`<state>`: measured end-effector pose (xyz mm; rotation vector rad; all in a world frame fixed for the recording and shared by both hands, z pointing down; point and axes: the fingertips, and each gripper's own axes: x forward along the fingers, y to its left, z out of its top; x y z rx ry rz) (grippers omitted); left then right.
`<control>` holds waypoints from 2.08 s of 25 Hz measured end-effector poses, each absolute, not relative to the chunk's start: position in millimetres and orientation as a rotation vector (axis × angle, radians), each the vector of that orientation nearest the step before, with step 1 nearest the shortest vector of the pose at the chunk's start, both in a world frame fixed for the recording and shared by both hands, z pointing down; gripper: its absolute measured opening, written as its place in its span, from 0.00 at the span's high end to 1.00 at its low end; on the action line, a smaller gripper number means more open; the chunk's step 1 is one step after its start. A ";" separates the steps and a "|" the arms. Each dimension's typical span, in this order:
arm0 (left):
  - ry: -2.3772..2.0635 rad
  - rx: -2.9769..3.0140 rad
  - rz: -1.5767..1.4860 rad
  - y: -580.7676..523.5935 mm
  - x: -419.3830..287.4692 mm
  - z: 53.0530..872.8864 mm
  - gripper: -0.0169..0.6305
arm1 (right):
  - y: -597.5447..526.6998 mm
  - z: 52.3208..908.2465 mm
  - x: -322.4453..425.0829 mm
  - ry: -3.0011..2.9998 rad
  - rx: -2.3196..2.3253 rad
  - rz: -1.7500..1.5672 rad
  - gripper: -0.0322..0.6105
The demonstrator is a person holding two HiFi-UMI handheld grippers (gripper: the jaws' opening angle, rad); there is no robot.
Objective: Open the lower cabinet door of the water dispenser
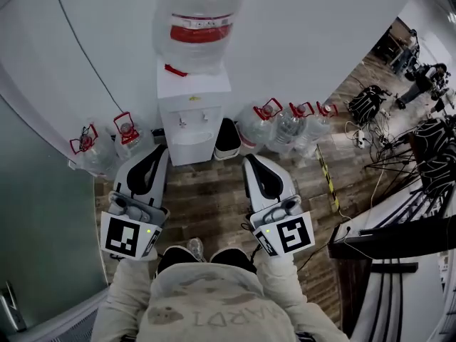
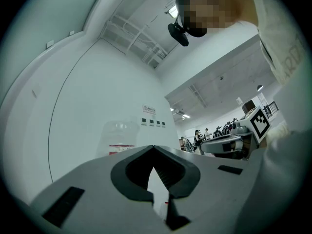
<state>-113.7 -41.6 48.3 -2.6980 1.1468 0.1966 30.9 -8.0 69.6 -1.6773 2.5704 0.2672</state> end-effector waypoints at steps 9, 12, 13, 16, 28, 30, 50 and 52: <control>1.163 -2.718 0.205 -65.7 -125.0 60.0 0.97 | -29.3 78.8 23.7 2.591 -1.710 0.258 0.94; 1.176 -2.711 0.204 -71.7 -127.8 61.3 0.97 | -38.7 79.1 23.5 2.596 -1.702 0.258 0.94; 1.183 -2.708 0.201 -73.6 -127.8 61.6 0.97 | -41.3 78.6 24.6 2.597 -1.697 0.256 0.94; 1.204 -2.699 0.197 -80.4 -125.3 60.9 0.97 | -50.0 76.6 28.9 2.605 -1.684 0.262 0.94; 1.317 -2.636 0.201 -112.3 -104.4 53.0 0.97 | -99.8 68.3 58.2 2.644 -1.590 0.263 0.94; 1.340 -2.621 0.193 -117.2 -100.7 53.0 0.97 | -108.5 67.9 63.5 2.649 -1.571 0.262 0.94; 1.464 -2.552 0.108 -141.8 -69.9 74.3 0.97 | -157.0 102.4 96.5 2.737 -1.446 0.195 0.94; 1.464 -2.559 0.102 -147.2 -71.5 76.5 0.97 | -162.0 106.7 95.2 2.740 -1.454 0.178 0.94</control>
